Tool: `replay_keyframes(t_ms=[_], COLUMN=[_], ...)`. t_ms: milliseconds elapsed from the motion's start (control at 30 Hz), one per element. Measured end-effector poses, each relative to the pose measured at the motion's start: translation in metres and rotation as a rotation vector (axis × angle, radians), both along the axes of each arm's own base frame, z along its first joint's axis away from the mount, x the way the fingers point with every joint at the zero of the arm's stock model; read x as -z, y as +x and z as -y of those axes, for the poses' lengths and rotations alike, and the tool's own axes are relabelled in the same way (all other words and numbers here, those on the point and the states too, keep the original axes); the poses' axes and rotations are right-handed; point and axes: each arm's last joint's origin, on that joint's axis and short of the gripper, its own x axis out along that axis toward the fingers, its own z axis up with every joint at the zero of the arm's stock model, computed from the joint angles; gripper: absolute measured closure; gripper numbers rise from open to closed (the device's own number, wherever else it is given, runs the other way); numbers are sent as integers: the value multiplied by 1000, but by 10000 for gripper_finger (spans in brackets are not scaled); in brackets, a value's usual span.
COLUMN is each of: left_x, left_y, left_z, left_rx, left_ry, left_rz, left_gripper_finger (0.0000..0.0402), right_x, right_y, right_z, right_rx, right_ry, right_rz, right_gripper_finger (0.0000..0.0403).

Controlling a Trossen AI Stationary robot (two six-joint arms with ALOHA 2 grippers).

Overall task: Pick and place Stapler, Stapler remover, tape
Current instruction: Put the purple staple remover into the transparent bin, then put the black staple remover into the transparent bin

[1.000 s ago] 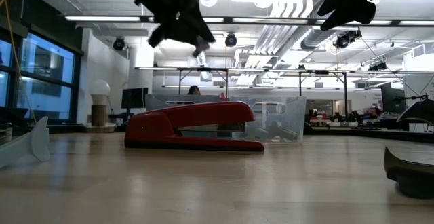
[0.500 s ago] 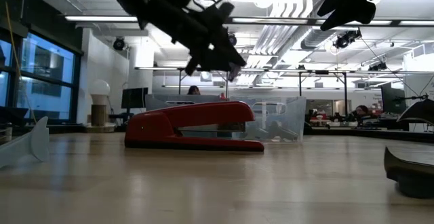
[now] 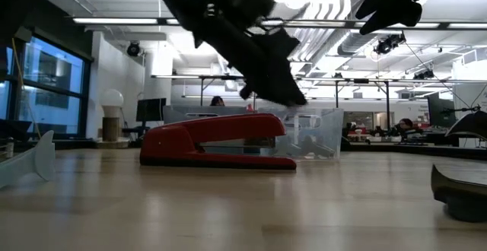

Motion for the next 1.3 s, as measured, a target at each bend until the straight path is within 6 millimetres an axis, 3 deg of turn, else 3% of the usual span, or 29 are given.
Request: replay_keyframes(t_ms=[100, 300, 633, 1067, 1300], left_x=[5, 12, 25, 18, -6], left_y=[2, 11, 8, 7, -2], left_z=[-1, -1, -1, 0, 1], left_rx=[-16, 35, 50, 80, 95], left_ry=[4, 23, -1, 12, 67], left_rz=[-108, -143, -214, -197, -195], left_gripper_finger=[308, 308, 298, 154, 132], right_x=[1, 1, 1, 2, 2], right_y=[-1, -1, -1, -1, -1], right_z=[0, 0, 0, 0, -1], right_rx=[2, 10, 19, 11, 6], right_ry=[-2, 5, 20, 35, 43], right_rz=[-8, -14, -11, -11, -11], right_gripper_finger=[173, 173, 173, 173, 173])
